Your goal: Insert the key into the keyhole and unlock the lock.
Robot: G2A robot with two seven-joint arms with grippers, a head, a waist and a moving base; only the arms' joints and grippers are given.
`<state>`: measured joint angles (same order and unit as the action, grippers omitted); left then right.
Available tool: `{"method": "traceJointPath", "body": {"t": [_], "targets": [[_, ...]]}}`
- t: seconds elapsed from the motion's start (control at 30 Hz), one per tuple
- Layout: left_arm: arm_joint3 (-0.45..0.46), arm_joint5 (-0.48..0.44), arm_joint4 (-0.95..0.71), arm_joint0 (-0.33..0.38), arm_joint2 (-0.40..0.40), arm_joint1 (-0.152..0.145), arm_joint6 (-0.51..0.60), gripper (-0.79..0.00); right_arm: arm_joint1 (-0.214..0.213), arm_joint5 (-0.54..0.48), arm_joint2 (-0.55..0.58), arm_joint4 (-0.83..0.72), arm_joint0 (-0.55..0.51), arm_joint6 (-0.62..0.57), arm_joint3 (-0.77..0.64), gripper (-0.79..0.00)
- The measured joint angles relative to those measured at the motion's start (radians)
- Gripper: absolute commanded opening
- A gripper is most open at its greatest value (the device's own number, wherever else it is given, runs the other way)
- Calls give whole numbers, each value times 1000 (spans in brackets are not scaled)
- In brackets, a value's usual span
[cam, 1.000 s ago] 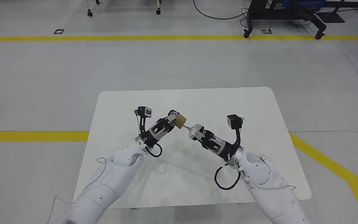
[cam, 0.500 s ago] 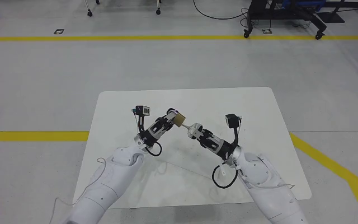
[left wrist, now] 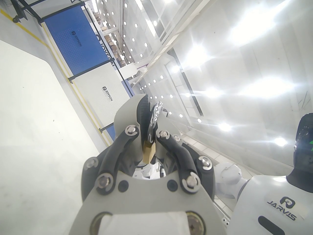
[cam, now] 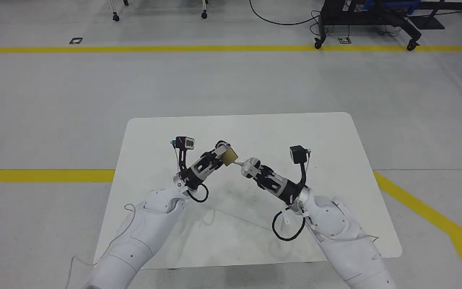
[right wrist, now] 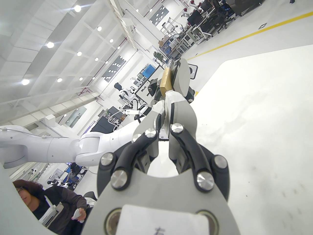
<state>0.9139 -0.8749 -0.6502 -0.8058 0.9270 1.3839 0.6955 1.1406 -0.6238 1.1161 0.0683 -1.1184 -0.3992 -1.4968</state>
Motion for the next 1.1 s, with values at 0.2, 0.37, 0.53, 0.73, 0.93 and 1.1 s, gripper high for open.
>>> {"method": "traceJointPath", "body": {"t": [0.2,0.37,0.53,0.73,0.93,1.1], "targets": [[4,-4,7,-7,12,3,1,-785,4,1,-2,-4,3,-2,7,-785],[1,8,-2,-10,17,8,2,-785,6,-7,0,-16,0,-4,8,-785],[-6,122,-97,-9,17,14,64,-785,7,-17,6,-57,-2,-25,15,-785],[-6,113,-88,-8,18,14,59,-785,4,-8,11,-49,-1,-48,18,-785],[25,143,-118,-25,21,17,49,-785,5,-9,11,-50,-1,-48,18,-785],[85,412,-486,-60,61,34,167,-785,14,4,13,-89,-2,28,36,-785]]}}
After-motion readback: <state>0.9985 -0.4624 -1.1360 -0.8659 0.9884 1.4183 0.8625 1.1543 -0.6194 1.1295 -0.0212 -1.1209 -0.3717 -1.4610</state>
